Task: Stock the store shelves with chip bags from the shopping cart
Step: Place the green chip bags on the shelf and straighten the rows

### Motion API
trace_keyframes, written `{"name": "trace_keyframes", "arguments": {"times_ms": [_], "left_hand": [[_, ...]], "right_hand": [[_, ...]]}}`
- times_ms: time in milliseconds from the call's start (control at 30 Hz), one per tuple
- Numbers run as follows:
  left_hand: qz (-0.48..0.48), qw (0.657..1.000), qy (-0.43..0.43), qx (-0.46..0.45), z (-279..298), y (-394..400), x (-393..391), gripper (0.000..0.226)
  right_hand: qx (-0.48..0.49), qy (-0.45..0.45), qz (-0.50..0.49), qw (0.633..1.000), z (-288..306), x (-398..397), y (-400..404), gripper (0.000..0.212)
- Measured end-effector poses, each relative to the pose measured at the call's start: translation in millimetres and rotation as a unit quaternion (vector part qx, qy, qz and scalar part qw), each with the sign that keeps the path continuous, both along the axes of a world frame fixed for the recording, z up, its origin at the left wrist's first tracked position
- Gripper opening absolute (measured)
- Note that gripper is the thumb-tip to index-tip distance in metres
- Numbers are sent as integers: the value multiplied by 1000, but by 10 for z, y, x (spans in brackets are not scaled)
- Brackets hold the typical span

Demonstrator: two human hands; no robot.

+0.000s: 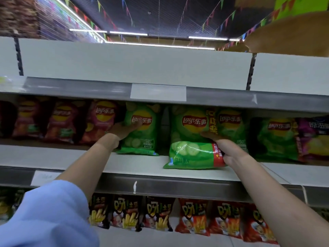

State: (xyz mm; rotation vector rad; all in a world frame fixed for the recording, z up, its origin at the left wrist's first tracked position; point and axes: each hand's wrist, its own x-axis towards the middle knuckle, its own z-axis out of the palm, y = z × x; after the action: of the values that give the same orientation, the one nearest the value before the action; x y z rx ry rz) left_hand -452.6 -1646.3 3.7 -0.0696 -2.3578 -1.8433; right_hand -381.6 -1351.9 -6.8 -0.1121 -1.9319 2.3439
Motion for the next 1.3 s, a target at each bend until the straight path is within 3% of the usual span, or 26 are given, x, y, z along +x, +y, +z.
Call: {"name": "trace_keyframes", "arguments": {"times_ms": [67, 233, 300, 367, 500, 567, 633, 667, 733, 833, 900, 1033, 1300], "left_hand": [[44, 997, 16, -63, -34, 74, -33, 83], [176, 960, 67, -205, 73, 131, 84, 110], [195, 960, 39, -199, 63, 190, 189, 87], [164, 973, -15, -161, 54, 346, 325, 49], [114, 987, 97, -61, 146, 807, 616, 34], [40, 996, 81, 23, 185, 1086, 766, 57], [-37, 997, -14, 63, 145, 1339, 876, 102], [-77, 994, -37, 62, 124, 1467, 946, 106], [-143, 986, -44, 73, 94, 1712, 1080, 93], [-168, 984, -40, 44, 61, 2069, 1277, 120], [-170, 985, -22, 30, 33, 2295, 1412, 113], [-174, 984, -33, 6, -15, 2765, 1690, 75], [-205, 977, -55, -1, -91, 3611, 1994, 54]], "right_hand": [[2, 1, 2, 1000, -16, -9, 19, 22], [-4, 8, 9, 1000, 22, -7, 27, 18], [-9, 5, 17, 1000, 46, 17, 27, 18], [-13, 4, 25, 1000, 78, 57, 42, 13], [-3, 0, 39, 999, 141, 223, 196, 13], [8, 0, 34, 999, 162, 311, 322, 14], [25, 3, 44, 999, 170, 421, 459, 20], [32, 4, 55, 998, 167, 493, 545, 27], [45, 1, 68, 997, 146, 625, 715, 40], [51, -10, 79, 996, 122, 862, 1042, 43], [56, -20, 89, 994, 125, 1035, 1275, 35], [62, -23, 89, 994, 98, 1371, 1738, 30], [58, -31, 68, 995, -20, 1771, 2561, 29]]}}
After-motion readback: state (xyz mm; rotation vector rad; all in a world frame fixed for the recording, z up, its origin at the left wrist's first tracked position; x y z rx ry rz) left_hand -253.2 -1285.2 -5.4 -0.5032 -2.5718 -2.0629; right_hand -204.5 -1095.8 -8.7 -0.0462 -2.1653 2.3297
